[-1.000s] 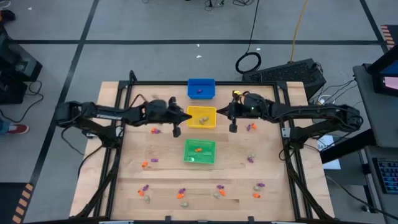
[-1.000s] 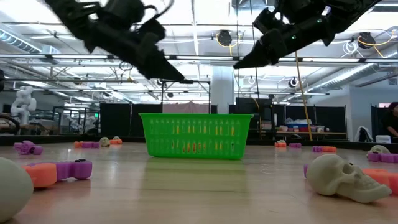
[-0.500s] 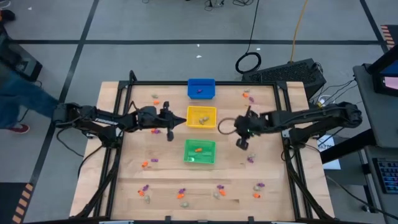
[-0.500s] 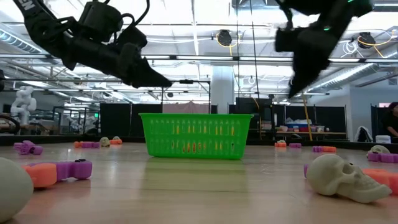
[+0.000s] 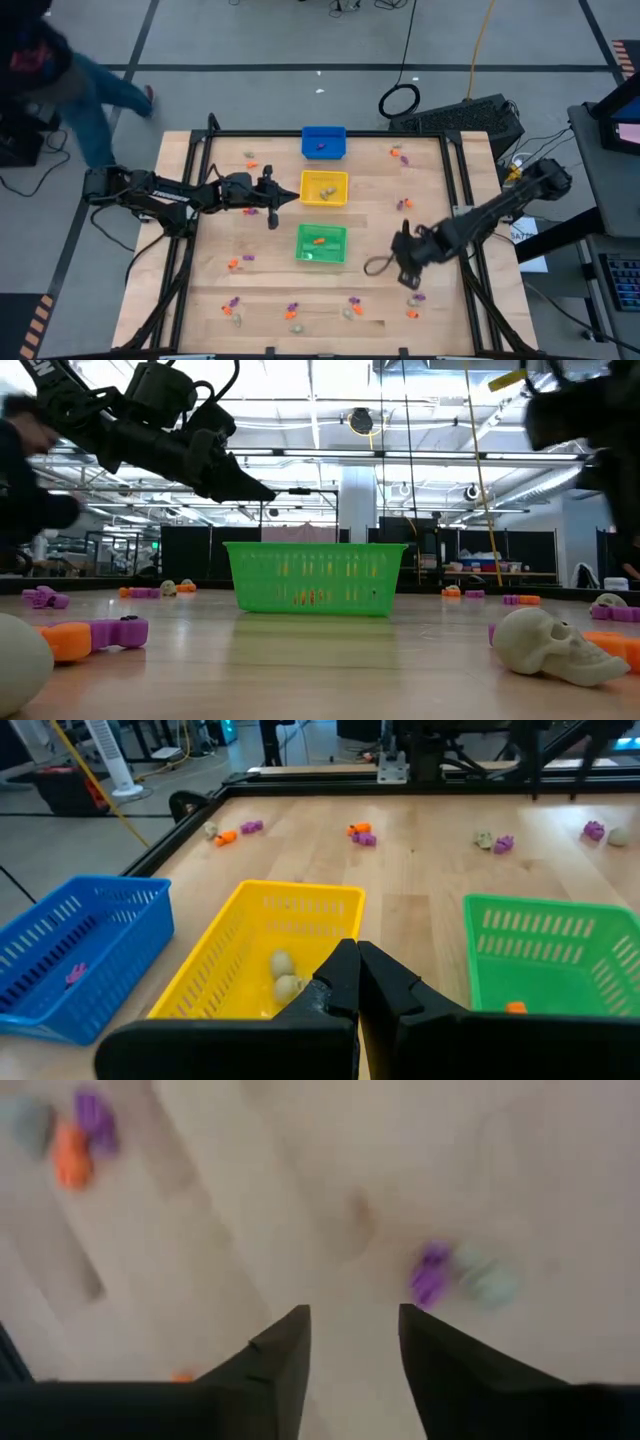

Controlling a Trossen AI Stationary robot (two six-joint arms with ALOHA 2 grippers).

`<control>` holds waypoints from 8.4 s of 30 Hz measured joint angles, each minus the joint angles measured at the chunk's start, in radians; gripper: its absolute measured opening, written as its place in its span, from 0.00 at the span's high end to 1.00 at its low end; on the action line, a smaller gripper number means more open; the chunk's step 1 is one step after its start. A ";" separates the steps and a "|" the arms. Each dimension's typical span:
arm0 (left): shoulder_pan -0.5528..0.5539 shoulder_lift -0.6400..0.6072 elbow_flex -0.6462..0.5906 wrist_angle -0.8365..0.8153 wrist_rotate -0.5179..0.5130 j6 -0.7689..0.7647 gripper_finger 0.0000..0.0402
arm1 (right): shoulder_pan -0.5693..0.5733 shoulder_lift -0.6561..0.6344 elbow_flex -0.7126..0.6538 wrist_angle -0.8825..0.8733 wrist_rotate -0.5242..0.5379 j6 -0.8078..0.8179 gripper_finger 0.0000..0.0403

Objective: Sort Halloween decoration
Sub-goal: Put the purple skeleton toy into the blue bin, then put the orange skeleton toy into the green bin

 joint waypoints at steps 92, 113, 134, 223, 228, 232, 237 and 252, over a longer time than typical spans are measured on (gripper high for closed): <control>-0.117 0.001 0.001 0.053 -0.058 -0.109 1.00 | -0.992 0.482 0.476 0.546 0.024 -1.210 0.97; -0.117 0.001 0.001 0.047 -0.058 -0.109 1.00 | -1.188 0.872 0.792 0.447 -0.150 -1.246 0.97; -0.168 -0.033 0.002 -0.068 -0.051 -0.082 1.00 | -1.110 0.662 0.682 0.562 -0.094 -1.191 0.94; -0.773 -0.032 0.304 -1.005 -0.224 -0.518 0.99 | -0.662 -0.002 -0.172 1.131 0.220 -1.072 1.00; -0.510 -0.008 0.304 -0.798 -0.223 -0.292 0.99 | -0.662 -0.002 -0.172 1.131 0.220 -1.084 1.00; -0.330 0.023 0.305 -0.625 -0.080 -0.234 0.99 | -0.662 -0.002 -0.172 1.131 0.219 -1.079 1.00; -0.202 0.084 0.331 -0.582 0.069 -0.201 0.99 | -0.662 -0.002 -0.172 1.131 0.219 -1.084 1.00; -0.201 0.399 0.573 -0.767 0.098 -0.125 0.99 | -0.663 -0.002 -0.172 1.101 0.219 -1.071 1.00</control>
